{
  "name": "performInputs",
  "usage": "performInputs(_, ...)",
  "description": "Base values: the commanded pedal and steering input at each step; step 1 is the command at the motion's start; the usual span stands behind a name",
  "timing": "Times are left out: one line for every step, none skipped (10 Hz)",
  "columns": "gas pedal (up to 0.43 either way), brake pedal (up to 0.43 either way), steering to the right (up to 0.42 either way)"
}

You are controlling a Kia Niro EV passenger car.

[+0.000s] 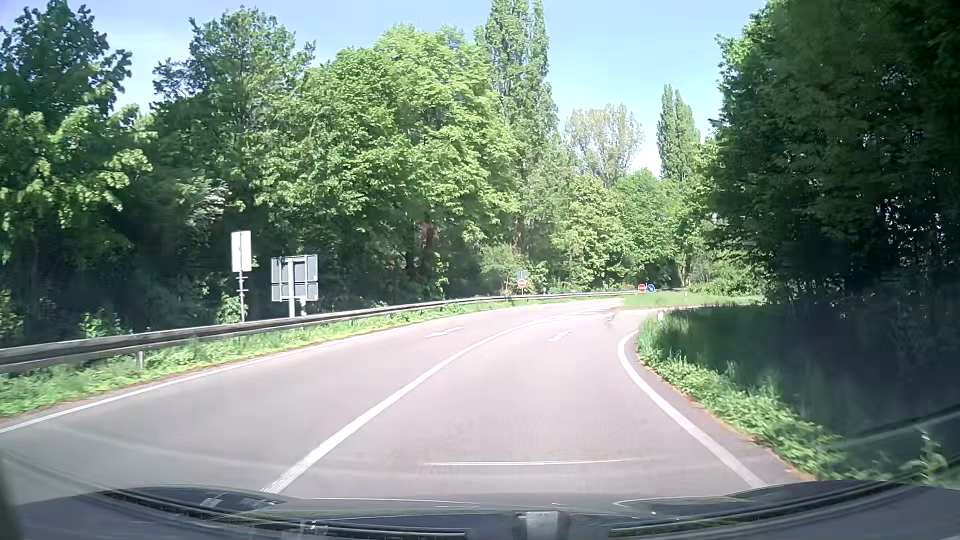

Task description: Follow the waypoints while adhering to traffic rules and regulations

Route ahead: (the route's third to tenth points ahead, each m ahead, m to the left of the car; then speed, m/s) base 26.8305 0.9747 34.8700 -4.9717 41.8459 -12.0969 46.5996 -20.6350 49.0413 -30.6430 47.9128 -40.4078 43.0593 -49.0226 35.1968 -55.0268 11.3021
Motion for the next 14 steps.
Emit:
performInputs(0.000,0.000,0.038)
performInputs(0.000,0.000,0.042)
performInputs(0.000,0.000,0.046)
performInputs(0.000,0.000,0.050)
performInputs(0.000,0.000,0.052)
performInputs(0.000,0.000,0.056)
performInputs(0.000,0.000,0.059)
performInputs(0.000,0.000,0.061)
performInputs(0.000,0.000,0.063)
performInputs(0.000,0.000,0.065)
performInputs(0.000,0.000,0.066)
performInputs(0.000,0.000,0.068)
performInputs(0.000,0.000,0.070)
performInputs(0.000,0.000,0.073)
